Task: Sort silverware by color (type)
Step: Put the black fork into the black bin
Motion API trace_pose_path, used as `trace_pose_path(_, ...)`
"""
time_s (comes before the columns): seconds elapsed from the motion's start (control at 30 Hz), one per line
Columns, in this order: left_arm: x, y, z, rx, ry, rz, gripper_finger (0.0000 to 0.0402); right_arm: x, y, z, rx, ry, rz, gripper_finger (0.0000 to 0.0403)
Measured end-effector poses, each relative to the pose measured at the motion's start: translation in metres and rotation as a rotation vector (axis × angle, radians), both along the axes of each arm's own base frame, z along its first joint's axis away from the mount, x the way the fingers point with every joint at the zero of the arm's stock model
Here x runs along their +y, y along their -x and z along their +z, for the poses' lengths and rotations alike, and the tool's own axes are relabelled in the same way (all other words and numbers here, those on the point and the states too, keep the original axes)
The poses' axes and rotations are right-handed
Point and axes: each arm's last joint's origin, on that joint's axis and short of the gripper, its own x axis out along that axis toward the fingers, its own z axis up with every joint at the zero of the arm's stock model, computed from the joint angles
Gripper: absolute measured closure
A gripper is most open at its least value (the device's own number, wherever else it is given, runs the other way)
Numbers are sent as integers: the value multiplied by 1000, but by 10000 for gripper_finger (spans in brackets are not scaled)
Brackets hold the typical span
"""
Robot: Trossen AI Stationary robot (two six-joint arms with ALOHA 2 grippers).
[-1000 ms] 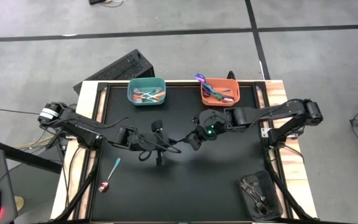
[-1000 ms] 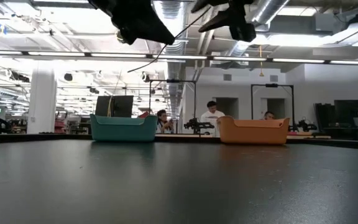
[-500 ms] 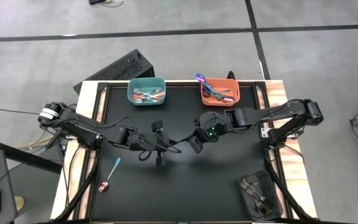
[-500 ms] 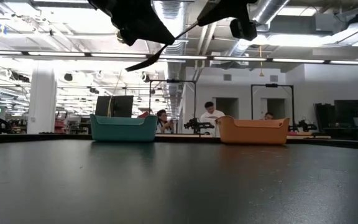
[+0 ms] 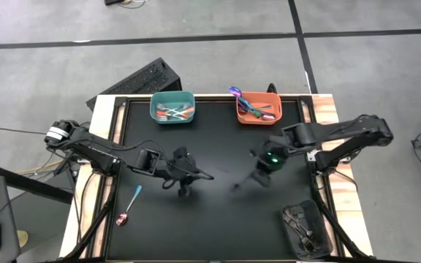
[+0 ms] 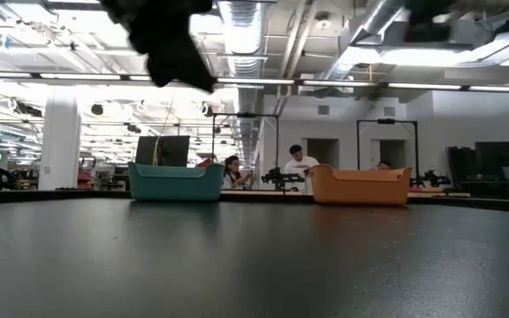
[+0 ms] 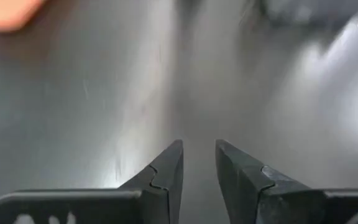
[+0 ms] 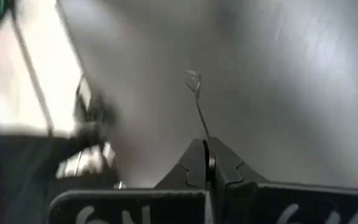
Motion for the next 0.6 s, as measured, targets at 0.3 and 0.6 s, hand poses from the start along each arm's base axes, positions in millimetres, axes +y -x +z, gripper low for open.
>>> trace_pose_path(0.3, 6, 12, -11, 152, -41, 107, 316, 13, 91, 18, 375, -206, 206, 396)
trace_pose_path(0.6, 8, 11, -11, 141, -33, 126, 316, 33, 124, 24, 536, -327, 384, 396)
